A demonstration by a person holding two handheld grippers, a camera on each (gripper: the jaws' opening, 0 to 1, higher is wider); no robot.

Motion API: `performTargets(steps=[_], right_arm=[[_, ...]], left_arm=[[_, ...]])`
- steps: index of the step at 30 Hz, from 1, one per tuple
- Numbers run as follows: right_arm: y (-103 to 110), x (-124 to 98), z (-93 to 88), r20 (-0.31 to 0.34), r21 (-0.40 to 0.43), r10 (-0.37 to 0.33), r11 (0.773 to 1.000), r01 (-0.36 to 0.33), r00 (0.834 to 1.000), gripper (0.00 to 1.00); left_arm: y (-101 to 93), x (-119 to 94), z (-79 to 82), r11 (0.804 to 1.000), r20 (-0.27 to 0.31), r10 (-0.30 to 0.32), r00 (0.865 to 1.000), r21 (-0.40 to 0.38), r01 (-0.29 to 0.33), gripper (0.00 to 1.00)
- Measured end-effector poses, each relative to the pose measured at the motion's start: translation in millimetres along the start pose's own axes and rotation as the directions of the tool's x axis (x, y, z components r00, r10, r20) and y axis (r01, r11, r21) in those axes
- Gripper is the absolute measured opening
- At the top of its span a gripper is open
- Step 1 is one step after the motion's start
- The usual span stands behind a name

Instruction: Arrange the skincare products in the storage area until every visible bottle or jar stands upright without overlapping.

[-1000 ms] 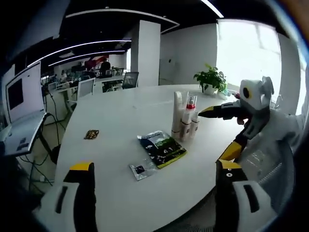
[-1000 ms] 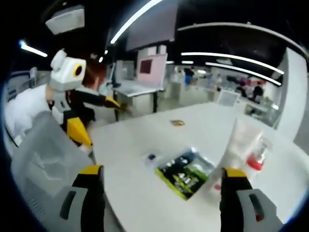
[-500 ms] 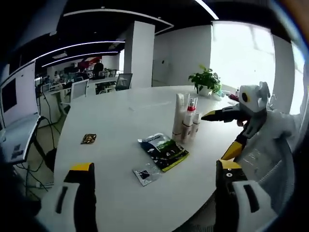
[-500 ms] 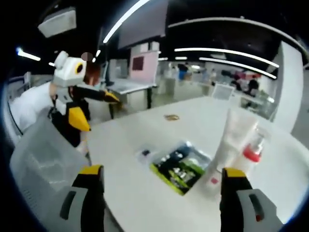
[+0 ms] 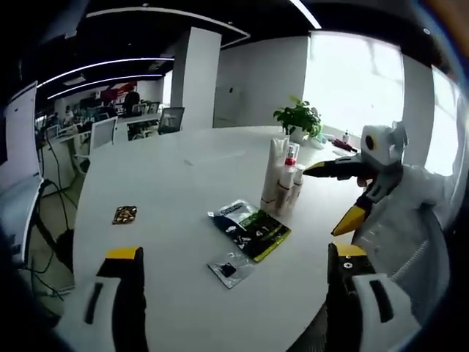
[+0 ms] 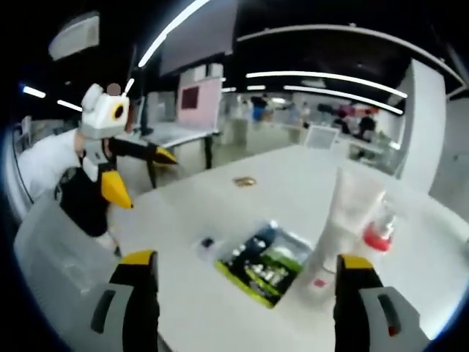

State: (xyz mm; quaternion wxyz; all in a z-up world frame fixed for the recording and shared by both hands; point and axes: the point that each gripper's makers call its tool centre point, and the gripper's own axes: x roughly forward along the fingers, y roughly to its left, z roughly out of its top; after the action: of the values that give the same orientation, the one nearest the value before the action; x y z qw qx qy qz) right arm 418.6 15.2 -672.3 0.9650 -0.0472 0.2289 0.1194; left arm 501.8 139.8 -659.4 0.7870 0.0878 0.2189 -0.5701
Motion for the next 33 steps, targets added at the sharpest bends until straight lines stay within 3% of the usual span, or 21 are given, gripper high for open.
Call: performTargets(steps=[2, 4, 9, 12, 18, 22, 24, 30, 33], right_arm=[[-1, 4, -1.5, 0.007, -0.014, -0.001, 1.000, 0.001, 1.000, 1.00], [-5, 6, -10.8, -0.031, -0.044, -0.004, 0.999, 0.003, 1.000, 1.00], [-26, 0, -8.0, 0.000, 0.022, -0.052, 0.998, 0.052, 0.999, 1.00], [-34, -4, -7.8, 0.002, 0.008, -0.081, 0.997, 0.081, 0.997, 1.00], [-47, -8, -10.2, -0.002, 0.001, -0.115, 0.993, 0.115, 0.993, 1.00], [-55, -13, -7.4, 0.027, 0.050, -0.139, 0.989, 0.138, 0.990, 1.00], [-59, -18, 0.2, 0.067, 0.021, -0.172, 0.985, 0.171, 0.983, 1.00], [-60, -15, -7.6, 0.032, 0.043, -0.159, 0.987, 0.158, 0.987, 1.00], [-63, -19, 1.6, 0.071, 0.043, -0.173, 0.985, 0.170, 0.982, 1.00]], left_arm=[[3.2, 2, 0.9, 1.000, 0.002, -0.007, 1.000, 0.000, 0.007, 0.99], [5.5, 4, 0.6, 1.000, 0.000, -0.024, 1.000, 0.003, 0.024, 0.99], [19.5, 5, -4.2, 0.999, 0.001, -0.034, 0.999, -0.003, 0.034, 0.99], [23.8, 7, -7.9, 0.999, -0.011, -0.050, 0.999, 0.010, 0.050, 0.99], [21.3, 13, -7.2, 0.996, -0.012, -0.086, 0.996, 0.029, 0.086, 0.99], [22.9, 14, -4.0, 0.994, -0.001, -0.097, 0.995, 0.042, 0.097, 0.99], [23.1, 15, -2.7, 0.994, 0.006, -0.101, 0.995, 0.034, 0.101, 0.99], [19.6, 16, 2.3, 0.994, 0.023, -0.104, 0.994, 0.028, 0.103, 0.99], [21.5, 16, 3.5, 0.995, 0.018, -0.097, 0.995, 0.037, 0.097, 0.99]])
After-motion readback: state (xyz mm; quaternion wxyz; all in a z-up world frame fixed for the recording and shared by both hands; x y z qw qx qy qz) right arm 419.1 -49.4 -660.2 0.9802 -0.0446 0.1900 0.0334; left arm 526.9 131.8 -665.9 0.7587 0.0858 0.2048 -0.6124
